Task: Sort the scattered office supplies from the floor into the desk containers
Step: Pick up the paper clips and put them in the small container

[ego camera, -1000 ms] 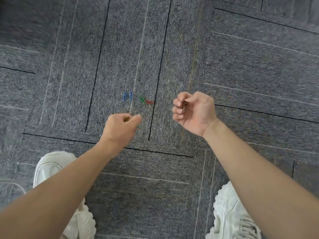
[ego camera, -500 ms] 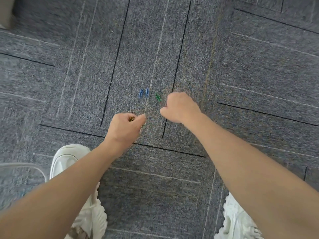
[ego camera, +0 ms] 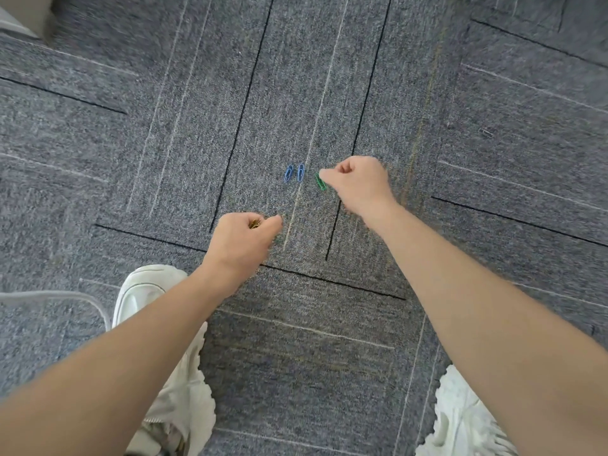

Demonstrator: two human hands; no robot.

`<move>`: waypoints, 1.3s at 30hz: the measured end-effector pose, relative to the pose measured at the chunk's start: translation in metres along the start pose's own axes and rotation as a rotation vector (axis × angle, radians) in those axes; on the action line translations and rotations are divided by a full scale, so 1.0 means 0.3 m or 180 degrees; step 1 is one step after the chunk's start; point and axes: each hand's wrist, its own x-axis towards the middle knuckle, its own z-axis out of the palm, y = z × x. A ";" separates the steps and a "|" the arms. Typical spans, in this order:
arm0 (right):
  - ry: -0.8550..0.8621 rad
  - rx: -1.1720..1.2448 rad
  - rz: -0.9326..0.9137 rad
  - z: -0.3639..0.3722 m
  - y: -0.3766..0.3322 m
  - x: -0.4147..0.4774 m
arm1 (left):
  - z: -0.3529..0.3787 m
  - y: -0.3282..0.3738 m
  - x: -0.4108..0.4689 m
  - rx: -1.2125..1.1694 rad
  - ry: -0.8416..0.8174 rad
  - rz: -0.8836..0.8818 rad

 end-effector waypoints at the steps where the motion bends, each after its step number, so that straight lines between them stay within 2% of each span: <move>1: 0.0066 -0.0714 -0.0241 0.020 -0.008 0.004 | -0.003 -0.003 0.000 -0.0032 0.0008 -0.0015; 3: 0.0015 -0.1356 -0.0480 0.056 -0.033 0.001 | -0.007 -0.005 -0.001 -0.0074 0.0012 0.0001; 6: 0.0045 -0.1692 -0.0521 0.089 -0.068 0.004 | -0.014 -0.006 -0.004 -0.0073 0.0034 0.0040; 8: -0.0206 -0.1355 -0.0550 0.089 -0.063 0.010 | -0.019 -0.005 -0.006 -0.0090 0.0052 0.0067; 9: -0.0439 -0.0681 -0.0476 0.081 -0.050 0.013 | -0.022 -0.005 -0.007 -0.0105 0.0054 0.0074; 12: -0.1155 0.2674 0.0272 0.035 -0.005 -0.018 | -0.031 -0.010 -0.008 -0.0120 0.0032 0.0070; 13: -0.1329 0.3486 0.0432 0.023 0.010 -0.028 | -0.033 -0.015 -0.010 -0.0117 0.0023 0.0057; 14: -0.1413 0.3927 0.0539 0.016 0.012 -0.041 | -0.036 -0.019 -0.012 -0.0118 0.0013 0.0041; 15: -0.1412 0.4001 0.0623 0.018 0.013 -0.045 | -0.039 -0.022 -0.012 -0.0121 0.0011 0.0027; 17: -0.1223 0.3671 0.0840 0.033 -0.007 -0.047 | -0.046 -0.026 -0.012 -0.0128 0.0006 0.0007; 18: -0.1005 0.3210 0.0901 0.046 -0.027 -0.043 | -0.049 -0.025 -0.011 -0.0147 0.0001 0.0002; 20: -0.0375 0.1581 0.0720 0.073 -0.071 -0.022 | -0.052 -0.023 -0.009 -0.0168 0.0004 0.0006; 22: 0.0244 -0.0073 0.0241 0.109 -0.109 0.003 | -0.056 -0.027 -0.005 -0.0183 0.0028 -0.0002; 23: 0.0386 -0.0498 0.0107 0.123 -0.127 0.012 | -0.058 -0.029 -0.004 -0.0198 0.0020 -0.0024; 27: 0.0303 -0.0772 0.0143 0.184 -0.176 0.025 | -0.070 -0.021 -0.005 -0.0220 0.0055 -0.0054; 33: 0.0304 -0.0576 0.0393 0.201 -0.220 0.021 | -0.085 -0.023 0.002 -0.0246 0.0144 -0.0076; 37: 0.0006 -0.0822 0.0174 0.200 -0.205 0.032 | -0.088 -0.015 0.003 -0.0272 0.0124 -0.0079; 39: -0.0262 -0.0319 0.0240 0.196 -0.182 0.039 | -0.093 -0.012 0.004 -0.0282 0.0103 -0.0068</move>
